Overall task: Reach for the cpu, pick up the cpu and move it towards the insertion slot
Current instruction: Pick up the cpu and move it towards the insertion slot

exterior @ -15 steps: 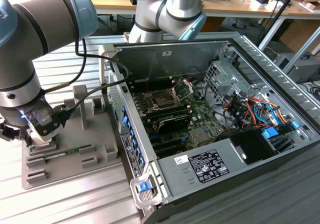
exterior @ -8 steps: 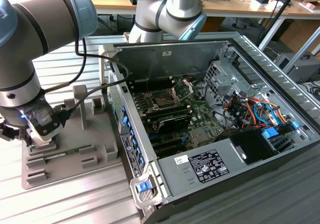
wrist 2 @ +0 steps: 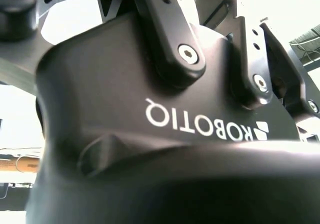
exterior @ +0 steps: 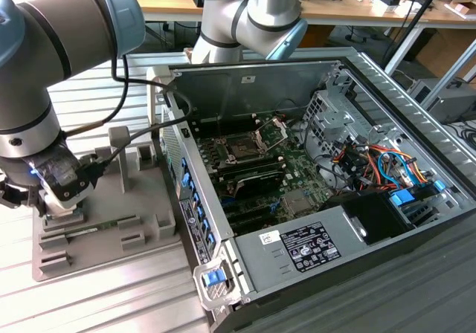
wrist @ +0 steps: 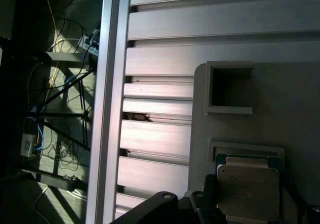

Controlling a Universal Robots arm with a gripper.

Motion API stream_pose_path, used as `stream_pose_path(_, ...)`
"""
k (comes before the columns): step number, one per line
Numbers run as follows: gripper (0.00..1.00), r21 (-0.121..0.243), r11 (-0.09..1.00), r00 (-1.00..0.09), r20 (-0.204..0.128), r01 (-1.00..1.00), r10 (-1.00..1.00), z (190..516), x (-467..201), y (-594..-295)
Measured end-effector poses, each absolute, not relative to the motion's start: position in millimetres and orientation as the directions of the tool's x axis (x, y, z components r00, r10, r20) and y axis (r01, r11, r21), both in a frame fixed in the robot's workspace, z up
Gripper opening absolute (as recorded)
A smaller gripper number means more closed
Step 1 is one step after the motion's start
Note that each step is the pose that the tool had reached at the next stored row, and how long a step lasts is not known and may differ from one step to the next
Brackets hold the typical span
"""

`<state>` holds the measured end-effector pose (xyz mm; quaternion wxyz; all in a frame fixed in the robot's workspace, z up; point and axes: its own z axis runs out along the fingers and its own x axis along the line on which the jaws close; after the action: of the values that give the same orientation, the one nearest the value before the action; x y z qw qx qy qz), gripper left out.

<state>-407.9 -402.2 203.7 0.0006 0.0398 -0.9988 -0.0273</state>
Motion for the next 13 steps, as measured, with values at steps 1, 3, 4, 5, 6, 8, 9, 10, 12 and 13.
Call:
stream_pose_path(1, 0.55, 0.055, 0.995, -0.997, -0.001, -0.079, -0.08, 203.8, -407.8, -402.2)
stream_pose_path(3, 0.55, 0.057, 0.995, -0.997, -0.001, -0.079, -0.079, 204.4, -407.9, -402.2)
stream_pose_path(4, 0.55, 0.057, 0.995, -0.997, -0.001, -0.079, -0.079, 204.5, -407.9, -402.2)
stream_pose_path(5, 0.55, 0.059, 0.995, -0.997, -0.001, -0.079, -0.079, 204.8, -407.9, -402.2)
stream_pose_path(6, 0.55, 0.06, 0.995, -0.997, -0.001, -0.079, -0.079, 205.0, -407.8, -402.2)
stream_pose_path(8, 0.55, 0.061, 0.995, -0.997, -0.001, -0.079, -0.08, 205.3, -407.8, -402.2)
stream_pose_path(9, 0.55, 0.063, 0.995, -0.997, -0.001, -0.079, -0.079, 205.5, -407.9, -402.2)
stream_pose_path(10, 0.55, 0.064, 0.995, -0.997, -0.002, -0.079, -0.079, 205.6, -407.8, -402.2)
stream_pose_path(12, 0.55, 0.066, 0.995, -0.997, -0.002, -0.079, -0.079, 205.7, -407.8, -402.2)
stream_pose_path(13, 0.55, 0.067, 0.995, -0.997, -0.002, -0.079, -0.079, 205.8, -407.9, -402.2)
